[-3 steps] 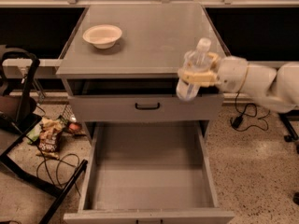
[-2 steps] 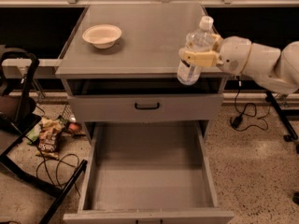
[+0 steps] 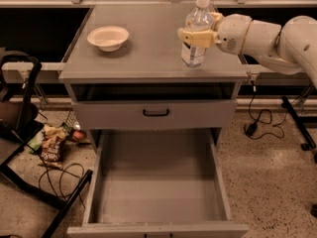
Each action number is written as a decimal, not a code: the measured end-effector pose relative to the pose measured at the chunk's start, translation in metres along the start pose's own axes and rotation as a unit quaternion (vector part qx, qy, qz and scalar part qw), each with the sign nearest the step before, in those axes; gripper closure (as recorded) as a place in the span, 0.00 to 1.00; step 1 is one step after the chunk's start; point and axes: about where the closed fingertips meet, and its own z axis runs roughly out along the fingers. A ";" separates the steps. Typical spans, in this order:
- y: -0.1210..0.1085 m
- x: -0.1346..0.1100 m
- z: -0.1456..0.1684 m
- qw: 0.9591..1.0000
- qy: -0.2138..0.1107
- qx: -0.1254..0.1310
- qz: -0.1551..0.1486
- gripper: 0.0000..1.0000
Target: Pick blue plastic bottle from middle drawer and place on counter
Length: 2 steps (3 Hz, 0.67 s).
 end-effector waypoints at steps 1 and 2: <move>-0.001 0.000 0.001 1.000 0.000 0.002 0.000 1.00; -0.019 -0.010 0.012 1.000 0.003 0.002 -0.002 1.00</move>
Offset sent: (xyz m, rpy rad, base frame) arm 0.0637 -0.0038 0.0432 -0.0271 0.0003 -0.0204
